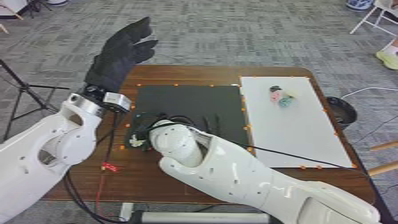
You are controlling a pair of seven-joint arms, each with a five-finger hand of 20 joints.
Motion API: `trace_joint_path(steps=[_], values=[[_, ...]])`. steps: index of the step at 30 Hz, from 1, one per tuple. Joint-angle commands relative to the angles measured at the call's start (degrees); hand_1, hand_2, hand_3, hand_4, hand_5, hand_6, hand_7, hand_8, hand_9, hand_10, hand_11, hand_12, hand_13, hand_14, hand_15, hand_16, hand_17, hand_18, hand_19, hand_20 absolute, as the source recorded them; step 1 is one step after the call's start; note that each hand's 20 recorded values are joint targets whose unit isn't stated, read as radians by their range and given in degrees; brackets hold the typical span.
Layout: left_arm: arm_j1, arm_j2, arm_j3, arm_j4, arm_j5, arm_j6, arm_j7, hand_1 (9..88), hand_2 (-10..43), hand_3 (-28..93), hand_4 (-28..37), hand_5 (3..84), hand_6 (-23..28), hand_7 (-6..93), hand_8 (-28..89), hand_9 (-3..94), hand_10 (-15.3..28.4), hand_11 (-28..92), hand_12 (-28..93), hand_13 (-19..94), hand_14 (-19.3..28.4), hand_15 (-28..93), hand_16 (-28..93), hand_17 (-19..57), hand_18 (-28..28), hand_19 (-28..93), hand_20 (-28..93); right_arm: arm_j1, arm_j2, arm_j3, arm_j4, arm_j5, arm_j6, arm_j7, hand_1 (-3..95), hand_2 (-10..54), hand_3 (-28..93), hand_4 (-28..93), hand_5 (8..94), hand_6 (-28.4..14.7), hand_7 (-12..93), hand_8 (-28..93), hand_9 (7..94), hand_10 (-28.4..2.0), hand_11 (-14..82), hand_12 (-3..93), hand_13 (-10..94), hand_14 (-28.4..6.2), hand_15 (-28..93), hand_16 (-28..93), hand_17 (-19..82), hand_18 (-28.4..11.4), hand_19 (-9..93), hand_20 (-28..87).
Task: Arrange flowers
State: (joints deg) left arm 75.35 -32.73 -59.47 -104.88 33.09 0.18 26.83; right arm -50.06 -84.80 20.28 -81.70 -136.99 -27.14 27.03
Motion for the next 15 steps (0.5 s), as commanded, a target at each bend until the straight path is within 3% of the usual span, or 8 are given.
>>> trace_joint_path(steps=[1,9,15], values=[[3.6,1.32,-2.35,-1.53,-0.02,0.38,0.87,27.8,-4.1,66,-25.4,23.6,1.8,16.1,-8,17.8,9.8,13,19,16,13.1,24,6,-10.8,19.0,36,12,0.9,1.9,-0.6,-2.6,1.3,-0.1,0.4,25.9,19.0,93,1,32.3,-0.2,14,-12,87.1,-8.6,68.6,31.3,90,-3.4,89,33,54,-22.1,93,58],[3.0,1.06,-1.78,-1.27,0.01,0.18,0.88,27.8,-3.9,66,-25.3,23.6,1.7,16.0,-8,17.8,9.8,13,19,16,13.0,24,6,-10.8,18.9,36,12,2.4,1.1,-0.5,1.4,1.4,1.3,2.4,25.8,19.1,93,0,33.1,0.0,14,-12,87.3,-8.6,68.7,31.2,90,-3.3,89,33,54,-22.2,93,58],[4.5,1.42,-2.95,-1.70,-0.01,0.47,1.14,27.8,-3.9,66,-25.2,23.6,1.7,16.0,-8,17.8,9.8,13,19,16,13.1,24,6,-10.7,18.9,36,12,2.8,1.5,-0.2,2.5,1.8,1.1,3.1,25.8,18.8,93,0,34.0,-0.2,14,-12,87.4,-8.4,68.8,31.2,90,-3.3,89,32,54,-22.2,93,58]])
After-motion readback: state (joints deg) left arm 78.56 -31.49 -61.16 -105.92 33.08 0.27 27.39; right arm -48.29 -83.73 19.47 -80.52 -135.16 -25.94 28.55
